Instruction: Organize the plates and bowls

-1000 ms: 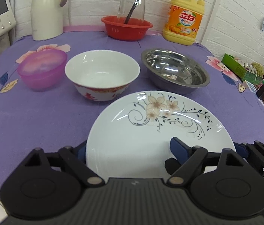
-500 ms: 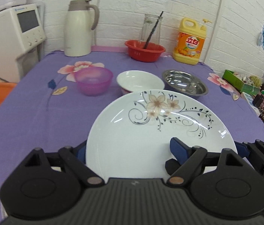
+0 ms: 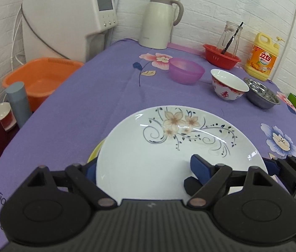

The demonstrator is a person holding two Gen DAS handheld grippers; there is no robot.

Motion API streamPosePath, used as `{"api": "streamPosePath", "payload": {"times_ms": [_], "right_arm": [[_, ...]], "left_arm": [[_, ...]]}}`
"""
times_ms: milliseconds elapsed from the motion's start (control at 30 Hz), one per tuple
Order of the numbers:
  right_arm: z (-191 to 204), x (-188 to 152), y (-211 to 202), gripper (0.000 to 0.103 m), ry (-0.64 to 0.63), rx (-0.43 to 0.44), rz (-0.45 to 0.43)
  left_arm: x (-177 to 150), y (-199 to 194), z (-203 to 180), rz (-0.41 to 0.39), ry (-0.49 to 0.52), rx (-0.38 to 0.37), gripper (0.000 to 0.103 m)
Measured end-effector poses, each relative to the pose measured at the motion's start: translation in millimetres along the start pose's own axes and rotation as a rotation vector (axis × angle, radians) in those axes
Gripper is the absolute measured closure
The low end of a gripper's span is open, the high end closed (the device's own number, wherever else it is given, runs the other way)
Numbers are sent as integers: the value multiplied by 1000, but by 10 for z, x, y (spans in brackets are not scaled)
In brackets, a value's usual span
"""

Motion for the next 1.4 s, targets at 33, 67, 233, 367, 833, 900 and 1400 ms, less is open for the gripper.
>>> {"api": "streamPosePath", "payload": {"times_ms": [33,67,233,367,833,900,1400], "right_arm": [[25,-12,29,0,-5,-5,5],[34,-21,54,0,-7,-13,10],[21,-45,105,0,29,16,25],[29,-50,110,0,32,32,24],[28,-67,95,0,1,40,16],[17,-95,98,0,3,43,23],[-479,-50,-145,0,154,22,-49]], "left_arm": [[-9,-12,12,-10,-2,-11,19],[-16,-23,21,-14,-2,-17,19],[-43,-30,3,-28,26,-39,17],[-39,-53,19,-30,33,-51,15],[54,-94,-4,1,216,52,14],[47,-116,-16,-10,256,93,14],[280,-220,-548,-112,270,13,14]]}}
Point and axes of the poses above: each gripper's, at about its wrist camera, not at the fingertips, and y roughly the way its jaws point, z to its left, x to its top, the point moved 10 cm from there along y, roughly the way its jaws point, and after that the axes turned 5 degrees about z, right-handed, at the moved point
